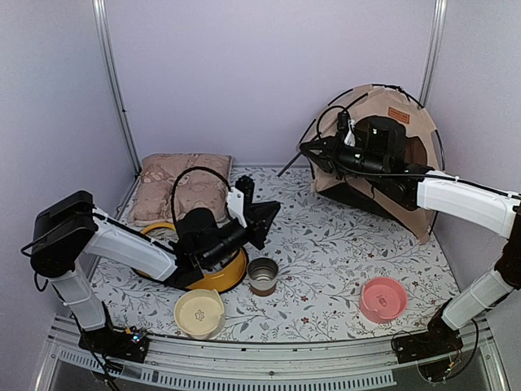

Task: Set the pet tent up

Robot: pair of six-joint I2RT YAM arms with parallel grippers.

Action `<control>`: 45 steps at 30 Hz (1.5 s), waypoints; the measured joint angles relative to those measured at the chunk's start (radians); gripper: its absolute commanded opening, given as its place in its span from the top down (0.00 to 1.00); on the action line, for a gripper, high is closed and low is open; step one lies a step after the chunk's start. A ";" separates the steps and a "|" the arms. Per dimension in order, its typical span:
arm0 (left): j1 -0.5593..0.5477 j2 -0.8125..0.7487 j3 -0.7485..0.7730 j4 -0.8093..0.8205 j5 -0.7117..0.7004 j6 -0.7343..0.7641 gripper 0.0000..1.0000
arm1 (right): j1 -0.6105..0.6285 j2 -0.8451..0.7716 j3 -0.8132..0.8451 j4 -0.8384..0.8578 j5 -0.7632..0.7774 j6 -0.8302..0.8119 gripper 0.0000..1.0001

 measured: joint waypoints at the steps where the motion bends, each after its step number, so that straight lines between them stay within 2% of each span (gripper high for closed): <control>1: 0.000 0.006 0.015 0.003 0.006 -0.001 0.79 | 0.005 0.000 0.001 0.000 -0.002 0.002 1.00; 10: 0.001 0.064 0.138 0.020 0.051 0.008 0.61 | 0.099 0.045 0.165 0.017 -0.024 0.069 1.00; 13: 0.003 0.073 0.159 0.029 0.051 0.011 0.59 | 0.119 0.068 0.204 0.028 -0.023 0.080 1.00; 45: 0.021 0.072 0.192 0.045 0.027 -0.007 0.64 | 0.143 0.112 0.245 0.034 0.011 0.099 1.00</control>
